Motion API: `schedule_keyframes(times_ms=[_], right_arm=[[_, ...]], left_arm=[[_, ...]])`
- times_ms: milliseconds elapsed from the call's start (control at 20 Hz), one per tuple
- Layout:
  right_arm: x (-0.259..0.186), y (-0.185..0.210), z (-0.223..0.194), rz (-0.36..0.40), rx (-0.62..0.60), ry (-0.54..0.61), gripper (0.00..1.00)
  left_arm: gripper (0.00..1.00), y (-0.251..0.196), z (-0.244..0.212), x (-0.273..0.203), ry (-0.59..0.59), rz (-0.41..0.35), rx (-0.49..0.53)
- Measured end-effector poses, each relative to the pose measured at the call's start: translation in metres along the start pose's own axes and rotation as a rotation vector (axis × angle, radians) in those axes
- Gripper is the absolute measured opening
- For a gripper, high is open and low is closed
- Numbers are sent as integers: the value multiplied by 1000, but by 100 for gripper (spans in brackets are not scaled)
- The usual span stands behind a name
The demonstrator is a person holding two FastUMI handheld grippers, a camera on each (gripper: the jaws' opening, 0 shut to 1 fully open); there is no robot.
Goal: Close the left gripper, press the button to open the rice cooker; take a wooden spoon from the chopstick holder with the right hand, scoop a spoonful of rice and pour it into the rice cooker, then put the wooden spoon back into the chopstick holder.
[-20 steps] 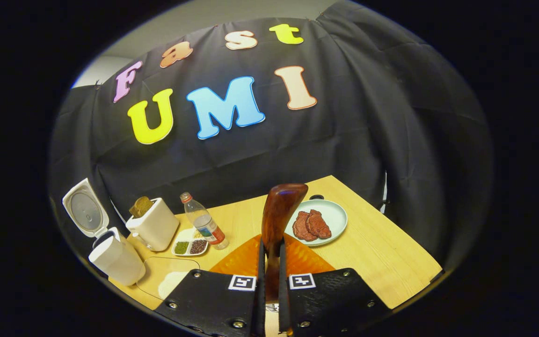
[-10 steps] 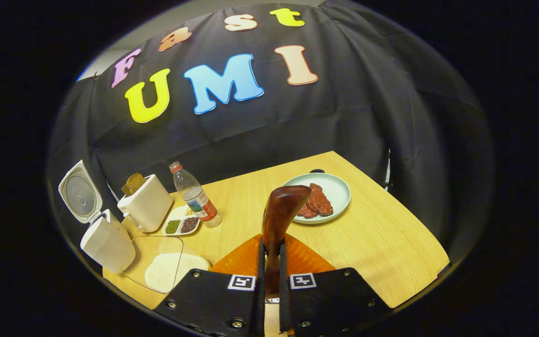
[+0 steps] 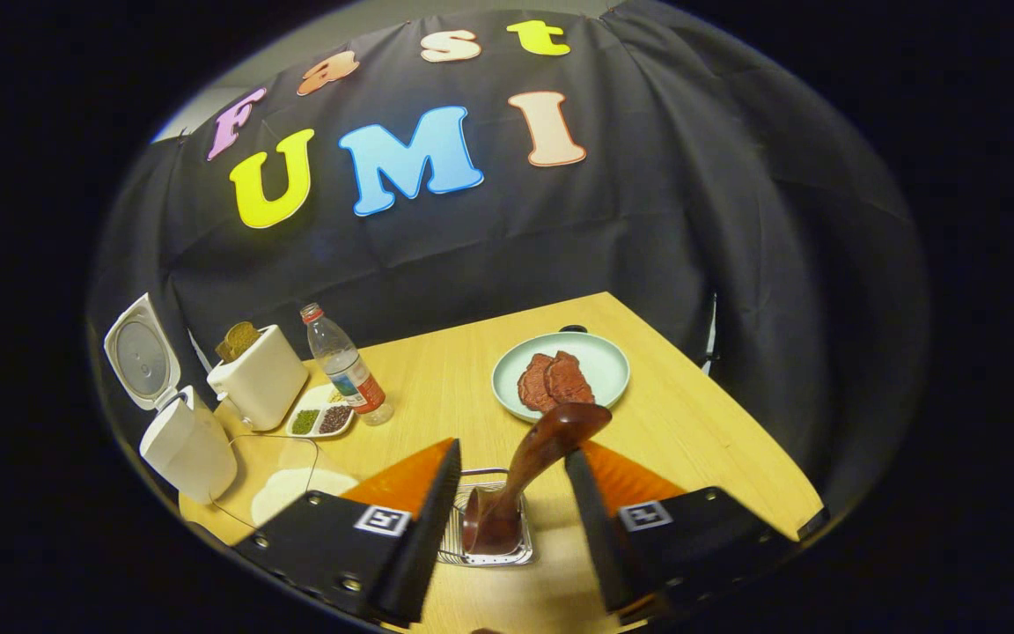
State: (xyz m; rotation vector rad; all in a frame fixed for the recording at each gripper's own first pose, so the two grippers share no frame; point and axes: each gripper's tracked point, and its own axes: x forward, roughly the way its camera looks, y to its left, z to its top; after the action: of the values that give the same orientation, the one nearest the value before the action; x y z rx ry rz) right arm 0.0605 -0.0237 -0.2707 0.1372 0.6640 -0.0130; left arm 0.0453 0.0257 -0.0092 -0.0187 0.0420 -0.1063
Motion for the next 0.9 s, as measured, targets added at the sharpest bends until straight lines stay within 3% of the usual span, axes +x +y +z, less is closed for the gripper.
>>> schedule_keyframes(times_ms=[50, 200, 350, 450, 500, 800, 850, 900], right_arm=[[-4, -5, 9, -28, -28, -32, 99], [-25, -11, 42, -74, -99, -139, 100], [-51, 0, 73, -56, -113, -216, 100], [-67, 9, 91, -40, -105, -262, 100], [-75, 14, 98, -34, -101, -280, 100], [-117, 32, 130, -40, -100, -376, 100], [-124, 34, 133, -44, -102, -390, 100], [-128, 35, 134, -47, -105, -399, 100]], left_arm=[[95, -1, -1, 1, 0, -4, -2], [95, -2, -1, 9, 2, -8, -14], [92, 3, 0, 21, 3, -4, -9], [96, 8, 4, 32, -3, 1, 3], [91, 11, 7, 37, -9, 4, 9], [96, 44, 24, 79, -32, 64, 45], [92, 49, 31, 98, -31, 74, 50], [96, 56, 34, 109, -31, 87, 53]])
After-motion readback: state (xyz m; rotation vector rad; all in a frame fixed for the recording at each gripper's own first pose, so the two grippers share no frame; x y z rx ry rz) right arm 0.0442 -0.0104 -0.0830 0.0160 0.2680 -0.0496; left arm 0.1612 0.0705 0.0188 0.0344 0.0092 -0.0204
